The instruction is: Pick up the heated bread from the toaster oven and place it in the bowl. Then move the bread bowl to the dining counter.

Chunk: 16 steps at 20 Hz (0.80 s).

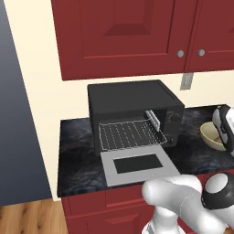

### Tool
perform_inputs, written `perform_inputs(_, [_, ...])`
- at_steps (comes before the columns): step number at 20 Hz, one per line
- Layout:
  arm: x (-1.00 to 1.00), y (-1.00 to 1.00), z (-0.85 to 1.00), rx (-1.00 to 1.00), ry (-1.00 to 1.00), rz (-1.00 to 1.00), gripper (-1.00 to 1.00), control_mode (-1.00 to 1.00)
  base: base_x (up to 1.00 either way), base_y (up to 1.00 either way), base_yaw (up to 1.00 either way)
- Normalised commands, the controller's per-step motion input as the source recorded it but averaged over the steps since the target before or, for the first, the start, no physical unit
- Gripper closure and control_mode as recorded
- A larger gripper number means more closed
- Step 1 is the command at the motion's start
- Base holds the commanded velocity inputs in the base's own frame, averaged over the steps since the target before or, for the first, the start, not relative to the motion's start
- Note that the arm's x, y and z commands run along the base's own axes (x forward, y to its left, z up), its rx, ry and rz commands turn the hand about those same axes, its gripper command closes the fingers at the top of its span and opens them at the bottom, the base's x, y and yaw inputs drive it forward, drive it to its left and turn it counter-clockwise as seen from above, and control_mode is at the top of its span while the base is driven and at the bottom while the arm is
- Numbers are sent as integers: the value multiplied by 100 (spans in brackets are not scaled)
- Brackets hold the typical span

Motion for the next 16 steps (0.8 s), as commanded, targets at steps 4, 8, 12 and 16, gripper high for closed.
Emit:
perform_inputs(4, [13, -33, -61, 0, 5, -1, 100, -100, 0, 0, 0])
perform_inputs(8, [16, -28, -53, 7, 9, 0, 100, -100, 0, 0, 0])
perform_inputs(12, [46, -12, -34, 1, 0, 0, 100, -100, 0, 0, 0])
perform_inputs(16, [82, -11, -21, 0, 0, 0, -100, -100, 0, 0, 0])
